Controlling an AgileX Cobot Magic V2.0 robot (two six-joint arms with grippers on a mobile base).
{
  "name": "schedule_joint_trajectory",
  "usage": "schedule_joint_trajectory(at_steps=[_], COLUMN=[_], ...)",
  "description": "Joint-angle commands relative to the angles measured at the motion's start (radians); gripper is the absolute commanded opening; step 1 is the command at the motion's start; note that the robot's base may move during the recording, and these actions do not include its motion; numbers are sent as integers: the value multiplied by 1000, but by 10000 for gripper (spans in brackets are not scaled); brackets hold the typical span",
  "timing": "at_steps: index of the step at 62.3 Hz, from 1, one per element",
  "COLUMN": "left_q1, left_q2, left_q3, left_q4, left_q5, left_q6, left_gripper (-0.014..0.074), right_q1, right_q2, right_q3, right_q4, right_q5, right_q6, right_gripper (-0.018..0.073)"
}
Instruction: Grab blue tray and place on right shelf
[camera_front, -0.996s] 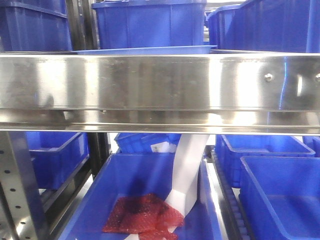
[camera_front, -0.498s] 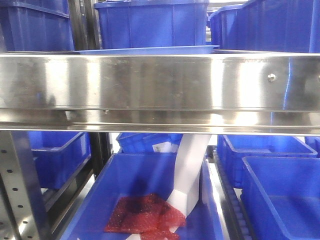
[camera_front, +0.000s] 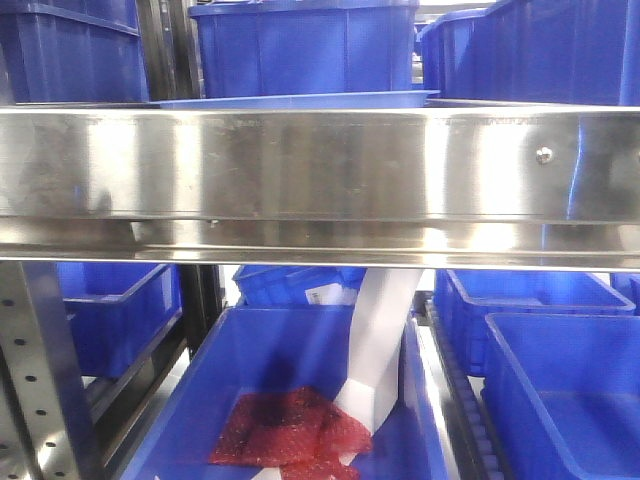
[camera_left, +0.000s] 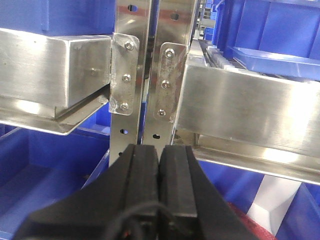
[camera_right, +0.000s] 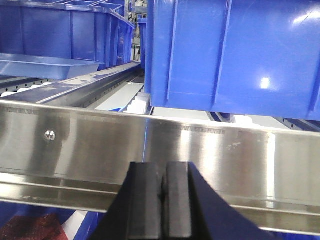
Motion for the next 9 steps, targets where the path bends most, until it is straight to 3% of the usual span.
schedule_joint_trajectory(at_steps=[1, 9], left_q1=[-1, -1], left_q2=[-15, -15], left_q3=[30, 30], left_q4=[-8, -8], left_q5=[-81, -81], left_q6=[2, 2], left_gripper=[-48, -48], right_q1=[-5, -5], right_q2=[-21, -21], right_q3=[-24, -24], right_q4=[4, 4], right_q5=[-94, -94], right_q6=[-11, -11], right_gripper=[58, 58])
